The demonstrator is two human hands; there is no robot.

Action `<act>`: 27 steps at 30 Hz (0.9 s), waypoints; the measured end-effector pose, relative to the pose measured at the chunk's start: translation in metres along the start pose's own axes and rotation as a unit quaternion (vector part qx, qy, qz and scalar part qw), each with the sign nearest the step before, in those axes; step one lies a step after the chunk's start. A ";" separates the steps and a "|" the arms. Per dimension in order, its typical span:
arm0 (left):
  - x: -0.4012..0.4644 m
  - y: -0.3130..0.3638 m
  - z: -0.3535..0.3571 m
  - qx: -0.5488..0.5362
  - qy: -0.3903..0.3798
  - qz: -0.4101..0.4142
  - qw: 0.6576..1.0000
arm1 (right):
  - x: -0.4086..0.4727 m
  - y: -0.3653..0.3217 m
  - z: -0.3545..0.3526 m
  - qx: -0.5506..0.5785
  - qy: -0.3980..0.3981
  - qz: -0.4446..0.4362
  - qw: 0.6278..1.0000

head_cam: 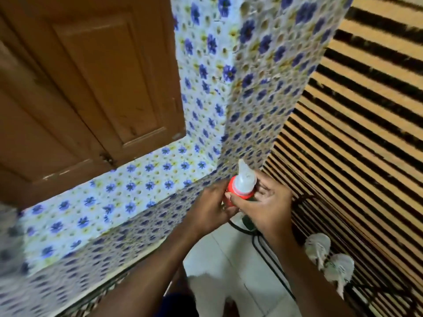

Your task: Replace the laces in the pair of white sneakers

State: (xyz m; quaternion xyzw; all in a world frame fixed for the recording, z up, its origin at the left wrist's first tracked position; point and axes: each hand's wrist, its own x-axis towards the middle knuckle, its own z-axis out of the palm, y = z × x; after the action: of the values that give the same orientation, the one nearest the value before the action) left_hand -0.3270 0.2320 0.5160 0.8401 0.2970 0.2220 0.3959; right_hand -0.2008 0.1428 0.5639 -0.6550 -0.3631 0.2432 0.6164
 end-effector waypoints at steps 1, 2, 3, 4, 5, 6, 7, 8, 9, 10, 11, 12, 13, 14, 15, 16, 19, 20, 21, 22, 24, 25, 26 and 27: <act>0.007 -0.015 -0.009 -0.003 0.008 -0.007 1.000 | 0.012 0.008 0.016 -0.016 -0.005 -0.006 1.000; 0.012 -0.026 -0.015 -0.004 0.015 -0.012 1.000 | 0.021 0.014 0.027 -0.040 -0.011 -0.020 0.999; 0.018 -0.039 -0.022 -0.002 0.018 -0.019 1.000 | 0.032 0.018 0.040 -0.076 -0.017 -0.046 0.996; 0.025 -0.058 -0.031 -0.002 0.018 -0.025 1.000 | 0.044 0.025 0.057 -0.122 -0.025 -0.075 0.989; 0.033 -0.076 -0.041 0.001 0.021 -0.030 0.999 | 0.057 0.030 0.074 -0.175 -0.033 -0.103 0.979; 0.038 -0.087 -0.047 0.002 0.024 -0.033 0.999 | 0.065 0.032 0.085 -0.222 -0.034 -0.120 0.967; 0.045 -0.098 -0.054 0.005 0.024 -0.039 0.999 | 0.073 0.035 0.096 -0.250 -0.025 -0.117 0.961; 0.052 -0.110 -0.062 0.005 0.023 -0.042 0.999 | 0.081 0.038 0.108 -0.254 -0.018 -0.100 0.962; 0.060 -0.124 -0.071 0.003 0.022 -0.052 0.998 | 0.091 0.042 0.124 -0.246 -0.017 -0.078 0.966; 0.065 -0.135 -0.075 -0.004 0.020 -0.060 0.998 | 0.097 0.044 0.135 -0.236 -0.021 -0.059 0.970; 0.074 -0.149 -0.080 -0.009 0.018 -0.073 0.997 | 0.105 0.050 0.150 -0.225 -0.024 -0.047 0.973; 0.079 -0.160 -0.083 -0.017 0.018 -0.083 0.996 | 0.112 0.054 0.161 -0.215 -0.030 -0.043 0.975; 0.088 -0.176 -0.085 -0.015 0.020 -0.090 0.996 | 0.123 0.062 0.175 -0.210 -0.033 -0.046 0.976; 0.091 -0.183 -0.086 -0.013 0.020 -0.090 0.996 | 0.127 0.065 0.182 -0.209 -0.036 -0.050 0.976; 0.097 -0.196 -0.086 -0.009 0.016 -0.089 0.996 | 0.135 0.072 0.191 -0.213 -0.038 -0.054 0.975; 0.104 -0.213 -0.086 -0.012 0.006 -0.096 0.995 | 0.145 0.085 0.201 -0.217 -0.040 -0.052 0.974; 0.120 -0.252 -0.085 -0.009 0.001 -0.101 0.995 | 0.167 0.117 0.220 -0.236 -0.057 -0.029 0.970; 0.125 -0.263 -0.085 -0.015 0.005 -0.102 0.995 | 0.174 0.127 0.225 -0.243 -0.065 -0.025 0.968; 0.131 -0.274 -0.083 -0.014 0.014 -0.107 0.994 | 0.182 0.138 0.231 -0.257 -0.073 -0.027 0.963; 0.135 -0.283 -0.082 -0.011 0.024 -0.115 0.993 | 0.187 0.146 0.236 -0.264 -0.078 -0.026 0.961; 0.141 -0.299 -0.079 -0.008 0.036 -0.137 0.990 | 0.198 0.161 0.248 -0.263 -0.086 -0.008 0.961; 0.143 -0.305 -0.077 -0.006 0.038 -0.149 0.988 | 0.203 0.167 0.253 -0.267 -0.089 -0.005 0.960; 0.146 -0.314 -0.074 -0.001 0.034 -0.163 0.986 | 0.208 0.175 0.259 -0.271 -0.090 -0.004 0.958; 0.149 -0.319 -0.072 0.003 0.028 -0.178 0.984 | 0.212 0.182 0.263 -0.273 -0.092 -0.006 0.958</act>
State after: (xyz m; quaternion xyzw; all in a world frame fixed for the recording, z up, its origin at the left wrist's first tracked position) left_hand -0.3658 0.5337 0.3244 0.7685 0.4536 0.1699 0.4181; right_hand -0.2392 0.4778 0.3801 -0.7708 -0.4751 0.1903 0.3794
